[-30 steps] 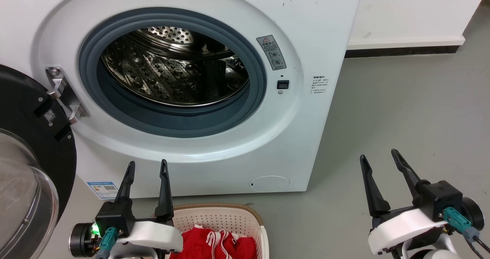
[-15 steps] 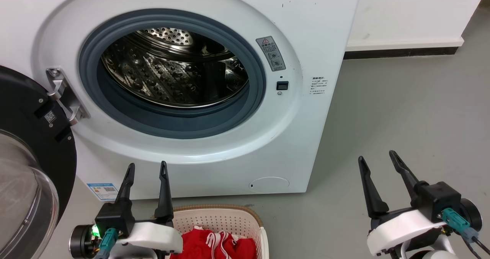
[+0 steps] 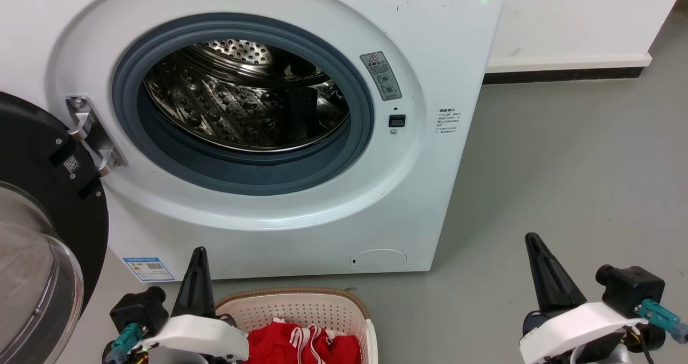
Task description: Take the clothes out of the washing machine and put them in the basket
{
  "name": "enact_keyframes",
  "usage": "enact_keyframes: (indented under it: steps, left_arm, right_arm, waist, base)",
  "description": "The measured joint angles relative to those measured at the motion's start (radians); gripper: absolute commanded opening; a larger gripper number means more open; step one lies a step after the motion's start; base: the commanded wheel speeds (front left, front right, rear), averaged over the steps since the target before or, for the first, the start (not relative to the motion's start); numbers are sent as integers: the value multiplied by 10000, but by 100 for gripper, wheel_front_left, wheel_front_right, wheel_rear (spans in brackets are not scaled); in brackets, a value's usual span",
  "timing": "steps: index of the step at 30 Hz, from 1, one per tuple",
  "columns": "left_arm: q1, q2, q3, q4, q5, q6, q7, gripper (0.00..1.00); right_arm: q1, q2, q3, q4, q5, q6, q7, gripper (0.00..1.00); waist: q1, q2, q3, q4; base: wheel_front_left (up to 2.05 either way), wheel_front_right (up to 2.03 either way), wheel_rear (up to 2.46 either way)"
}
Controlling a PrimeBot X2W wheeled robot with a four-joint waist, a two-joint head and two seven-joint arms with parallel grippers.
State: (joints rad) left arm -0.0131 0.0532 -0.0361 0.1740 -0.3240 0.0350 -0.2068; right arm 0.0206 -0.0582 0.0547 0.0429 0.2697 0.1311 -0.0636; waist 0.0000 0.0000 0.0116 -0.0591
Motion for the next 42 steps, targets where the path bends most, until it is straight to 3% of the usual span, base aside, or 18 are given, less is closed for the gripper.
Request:
enact_keyframes:
  steps: [42]
  left_arm:
    - [-387, -15, 740, 337, -6562, -828, 1607, 0]
  right_arm:
    - [-591, -242, -437, 1014, 7152, -2, 556, 0]
  waist:
    - [0, 0, -32, 224]
  base:
    - [0, 0, 0]
